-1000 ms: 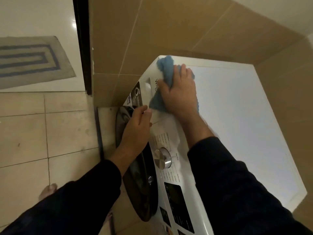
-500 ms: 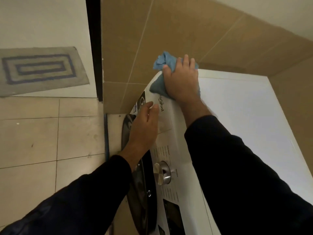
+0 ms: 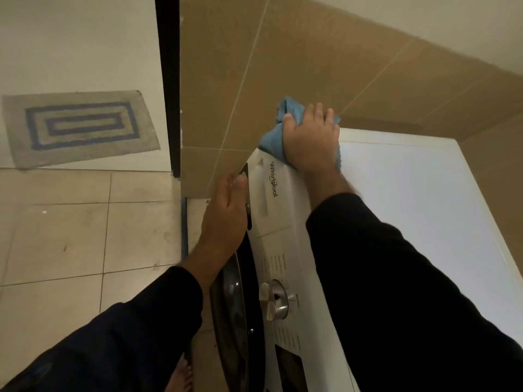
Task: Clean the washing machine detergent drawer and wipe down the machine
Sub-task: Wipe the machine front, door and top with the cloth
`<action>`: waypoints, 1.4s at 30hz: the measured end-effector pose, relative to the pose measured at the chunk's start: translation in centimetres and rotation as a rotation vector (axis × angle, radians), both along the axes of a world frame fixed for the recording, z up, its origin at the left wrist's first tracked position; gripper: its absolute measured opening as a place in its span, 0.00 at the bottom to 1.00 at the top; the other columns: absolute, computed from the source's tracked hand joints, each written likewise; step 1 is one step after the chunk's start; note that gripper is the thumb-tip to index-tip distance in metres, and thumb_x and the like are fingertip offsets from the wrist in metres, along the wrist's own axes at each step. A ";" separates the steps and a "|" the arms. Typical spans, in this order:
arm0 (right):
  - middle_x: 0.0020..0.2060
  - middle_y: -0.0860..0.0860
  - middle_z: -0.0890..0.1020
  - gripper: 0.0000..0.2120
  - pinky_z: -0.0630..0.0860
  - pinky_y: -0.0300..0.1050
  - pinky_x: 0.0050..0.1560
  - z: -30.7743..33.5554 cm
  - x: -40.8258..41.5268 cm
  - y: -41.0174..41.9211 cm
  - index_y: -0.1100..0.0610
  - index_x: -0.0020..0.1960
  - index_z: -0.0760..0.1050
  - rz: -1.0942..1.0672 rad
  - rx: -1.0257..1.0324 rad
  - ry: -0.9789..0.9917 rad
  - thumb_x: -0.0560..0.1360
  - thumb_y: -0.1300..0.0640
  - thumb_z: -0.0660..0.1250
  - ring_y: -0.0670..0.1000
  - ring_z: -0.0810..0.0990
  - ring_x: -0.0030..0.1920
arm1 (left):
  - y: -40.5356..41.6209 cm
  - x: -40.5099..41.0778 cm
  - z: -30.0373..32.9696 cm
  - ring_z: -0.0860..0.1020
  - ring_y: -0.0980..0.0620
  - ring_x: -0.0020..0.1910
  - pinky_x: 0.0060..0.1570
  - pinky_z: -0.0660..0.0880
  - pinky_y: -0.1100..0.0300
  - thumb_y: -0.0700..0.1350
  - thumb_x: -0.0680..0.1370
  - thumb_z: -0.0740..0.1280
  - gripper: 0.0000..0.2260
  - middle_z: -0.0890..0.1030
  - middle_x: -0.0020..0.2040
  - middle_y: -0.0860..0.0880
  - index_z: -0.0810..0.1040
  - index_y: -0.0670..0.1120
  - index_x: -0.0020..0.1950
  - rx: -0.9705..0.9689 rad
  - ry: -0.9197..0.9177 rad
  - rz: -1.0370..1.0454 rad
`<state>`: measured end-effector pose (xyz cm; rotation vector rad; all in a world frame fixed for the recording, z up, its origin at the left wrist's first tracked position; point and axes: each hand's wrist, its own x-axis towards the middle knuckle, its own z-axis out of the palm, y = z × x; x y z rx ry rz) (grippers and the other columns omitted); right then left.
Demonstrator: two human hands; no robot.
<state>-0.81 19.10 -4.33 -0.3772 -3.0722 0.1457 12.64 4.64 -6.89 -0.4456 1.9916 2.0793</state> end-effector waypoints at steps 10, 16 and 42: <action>0.80 0.52 0.48 0.36 0.41 0.53 0.78 -0.5 16.6 0.3 0.54 0.81 0.46 0.227 -0.048 -0.056 0.79 0.38 0.50 0.53 0.43 0.80 | 1.0 4.4 0.0 0.76 0.57 0.49 0.59 0.76 0.45 0.54 0.84 0.52 0.08 0.76 0.48 0.57 0.69 0.63 0.49 0.054 -0.056 -0.014; 0.80 0.54 0.50 0.34 0.44 0.54 0.79 -0.2 16.6 0.4 0.55 0.81 0.47 -0.040 -0.086 -0.037 0.82 0.37 0.47 0.55 0.45 0.80 | 1.0 6.6 0.5 0.76 0.52 0.59 0.65 0.73 0.45 0.56 0.84 0.52 0.16 0.75 0.64 0.49 0.69 0.54 0.68 0.095 -0.087 -0.020; 0.80 0.51 0.46 0.34 0.42 0.52 0.79 -0.3 30.6 1.4 0.54 0.81 0.44 0.029 -0.065 -0.108 0.81 0.38 0.44 0.49 0.41 0.79 | 0.7 11.7 0.7 0.77 0.71 0.44 0.48 0.74 0.63 0.54 0.85 0.50 0.11 0.77 0.48 0.60 0.70 0.61 0.50 0.071 -0.138 -0.133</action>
